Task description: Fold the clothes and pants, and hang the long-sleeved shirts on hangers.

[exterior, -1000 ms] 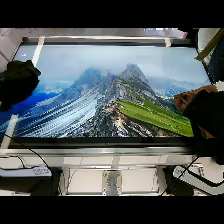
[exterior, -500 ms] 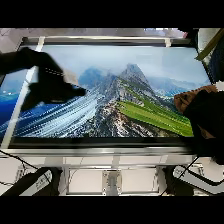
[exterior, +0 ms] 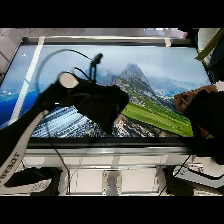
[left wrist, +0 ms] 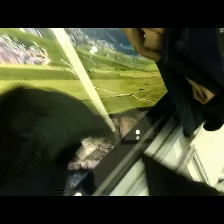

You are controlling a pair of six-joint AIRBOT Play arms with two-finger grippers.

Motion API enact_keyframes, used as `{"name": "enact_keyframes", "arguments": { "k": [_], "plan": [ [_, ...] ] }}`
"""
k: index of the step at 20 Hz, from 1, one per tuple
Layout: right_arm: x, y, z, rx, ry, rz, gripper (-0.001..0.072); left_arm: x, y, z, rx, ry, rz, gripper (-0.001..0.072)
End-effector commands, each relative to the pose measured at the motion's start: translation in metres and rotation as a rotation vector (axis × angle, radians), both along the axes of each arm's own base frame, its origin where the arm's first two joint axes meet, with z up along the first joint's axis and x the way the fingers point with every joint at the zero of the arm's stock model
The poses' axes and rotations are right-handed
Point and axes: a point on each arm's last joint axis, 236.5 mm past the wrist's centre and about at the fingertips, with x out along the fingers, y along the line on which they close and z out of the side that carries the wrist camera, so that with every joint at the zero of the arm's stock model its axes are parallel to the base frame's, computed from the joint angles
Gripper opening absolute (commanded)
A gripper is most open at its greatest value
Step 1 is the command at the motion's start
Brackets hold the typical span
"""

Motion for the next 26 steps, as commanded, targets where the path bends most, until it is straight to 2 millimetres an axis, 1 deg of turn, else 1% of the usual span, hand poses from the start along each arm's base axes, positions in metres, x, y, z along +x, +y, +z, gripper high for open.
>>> {"name": "enact_keyframes", "arguments": {
  "k": [1, 2, 3, 4, 5, 7, 8, 9, 10, 11, 12, 13, 14, 15, 17, 19, 21, 22, 24, 25, 26],
  "plan": [
    [0.011, 0.004, -0.005, 0.048, -0.009, 0.015, 0.0444, 0.045, 0.011, -0.005, -0.041, -0.024, 0.143, 0.0570],
    [0.013, 0.014, 0.001, 0.086, -0.034, 0.049, 0.0445, 0.066, 0.045, 0.009, -0.042, -0.056, 0.213, 0.0570],
    [0.016, 0.026, 0.008, 0.130, -0.073, 0.099, 0.0445, 0.084, 0.085, 0.020, -0.022, -0.088, 0.277, 0.0569],
    [0.019, 0.036, 0.010, 0.158, -0.091, 0.132, 0.0445, 0.093, 0.131, 0.027, 0.020, -0.106, 0.330, 0.0570],
    [0.021, 0.046, 0.006, 0.166, -0.084, 0.158, 0.0445, 0.094, 0.170, 0.027, 0.067, -0.097, 0.361, 0.0569],
    [0.020, 0.072, -0.019, 0.183, -0.016, 0.224, 0.0445, 0.087, 0.247, 0.012, 0.172, -0.004, 0.456, 0.0569],
    [0.021, 0.089, -0.036, 0.189, 0.014, 0.270, 0.0445, 0.090, 0.278, 0.004, 0.206, 0.021, 0.520, 0.0569],
    [0.023, 0.109, -0.053, 0.208, 0.034, 0.307, 0.0459, 0.095, 0.302, -0.002, 0.226, 0.031, 0.570, 0.0569],
    [0.026, 0.129, -0.073, 0.225, 0.056, 0.335, 0.0469, 0.101, 0.316, -0.008, 0.221, 0.043, 0.604, 0.0569],
    [0.029, 0.150, -0.095, 0.240, 0.076, 0.355, 0.0534, 0.108, 0.321, -0.016, 0.225, 0.045, 0.621, 0.0569],
    [0.033, 0.166, -0.119, 0.250, 0.096, 0.344, 0.0573, 0.118, 0.322, -0.027, 0.234, 0.038, 0.618, 0.0569],
    [0.034, 0.179, -0.141, 0.253, 0.115, 0.331, 0.0573, 0.126, 0.319, -0.041, 0.240, 0.045, 0.614, 0.0568],
    [0.034, 0.190, -0.161, 0.260, 0.135, 0.315, 0.0572, 0.134, 0.312, -0.058, 0.245, 0.065, 0.603, 0.0568],
    [0.030, 0.199, -0.182, 0.265, 0.161, 0.302, 0.0573, 0.140, 0.303, -0.075, 0.252, 0.091, 0.581, 0.0568],
    [0.018, 0.214, -0.216, 0.279, 0.218, 0.281, 0.0572, 0.155, 0.285, -0.107, 0.289, 0.125, 0.527, 0.0568],
    [0.010, 0.230, -0.236, 0.325, 0.247, 0.253, 0.0573, 0.174, 0.274, -0.130, 0.336, 0.124, 0.487, 0.0568],
    [0.012, 0.240, -0.245, 0.354, 0.237, 0.211, 0.0596, 0.195, 0.258, -0.144, 0.331, 0.137, 0.478, 0.0568],
    [0.014, 0.244, -0.247, 0.364, 0.230, 0.195, 0.0597, 0.202, 0.247, -0.151, 0.331, 0.135, 0.460, 0.0568],
    [0.010, 0.251, -0.251, 0.371, 0.245, 0.199, 0.0596, 0.205, 0.227, -0.168, 0.338, 0.155, 0.414, 0.0567],
    [0.004, 0.256, -0.253, 0.376, 0.269, 0.214, 0.0596, 0.203, 0.221, -0.177, 0.344, 0.168, 0.400, 0.0567],
    [-0.002, 0.261, -0.258, 0.377, 0.297, 0.234, 0.0596, 0.201, 0.220, -0.184, 0.356, 0.178, 0.391, 0.0567]
  ]
}}
